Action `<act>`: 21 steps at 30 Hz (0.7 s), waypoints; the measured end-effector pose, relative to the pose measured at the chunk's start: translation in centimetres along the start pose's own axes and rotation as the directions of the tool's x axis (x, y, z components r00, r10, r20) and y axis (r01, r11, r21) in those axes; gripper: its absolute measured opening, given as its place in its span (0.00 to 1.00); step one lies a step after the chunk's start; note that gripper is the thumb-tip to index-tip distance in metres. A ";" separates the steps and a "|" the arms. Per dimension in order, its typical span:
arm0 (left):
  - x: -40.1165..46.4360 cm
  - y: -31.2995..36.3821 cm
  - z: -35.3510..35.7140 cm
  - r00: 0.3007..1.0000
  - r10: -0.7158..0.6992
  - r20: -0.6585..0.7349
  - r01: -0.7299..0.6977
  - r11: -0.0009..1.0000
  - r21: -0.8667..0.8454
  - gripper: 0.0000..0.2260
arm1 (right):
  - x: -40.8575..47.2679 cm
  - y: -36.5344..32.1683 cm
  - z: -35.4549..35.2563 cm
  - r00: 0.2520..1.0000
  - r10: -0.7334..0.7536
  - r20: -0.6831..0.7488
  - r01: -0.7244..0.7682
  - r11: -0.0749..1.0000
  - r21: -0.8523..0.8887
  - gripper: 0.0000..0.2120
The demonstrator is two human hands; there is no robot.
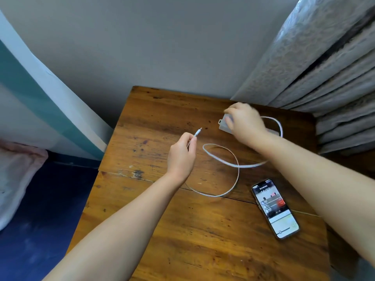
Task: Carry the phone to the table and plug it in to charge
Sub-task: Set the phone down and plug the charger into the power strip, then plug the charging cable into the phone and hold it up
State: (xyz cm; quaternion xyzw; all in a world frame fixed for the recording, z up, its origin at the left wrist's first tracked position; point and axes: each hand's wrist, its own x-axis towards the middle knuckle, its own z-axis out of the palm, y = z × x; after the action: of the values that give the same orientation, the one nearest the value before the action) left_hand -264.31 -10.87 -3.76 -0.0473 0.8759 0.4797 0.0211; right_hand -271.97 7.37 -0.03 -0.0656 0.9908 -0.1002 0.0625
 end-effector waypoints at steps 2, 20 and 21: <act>-0.8 1.0 0.1 1.000 0.029 0.000 -0.028 0.997 -0.067 0.09 | -2.3 -2.3 -0.5 0.998 0.019 0.056 -0.040 0.907 0.420 0.14; -12.6 3.8 9.2 0.857 0.034 0.515 -0.122 0.983 0.139 0.12 | -15.0 7.6 -2.8 0.973 -0.157 0.171 0.096 0.942 0.322 0.04; -12.7 3.7 10.3 0.837 -0.080 0.542 -0.016 0.985 0.169 0.12 | -15.4 8.4 -2.3 0.970 -0.158 0.183 0.101 0.952 0.288 0.04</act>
State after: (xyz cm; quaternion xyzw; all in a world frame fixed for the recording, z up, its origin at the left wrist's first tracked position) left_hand -252.16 0.52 -5.17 0.0786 0.8695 0.3979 0.2819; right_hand -258.17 18.17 2.17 -0.1313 0.9490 -0.2343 0.1655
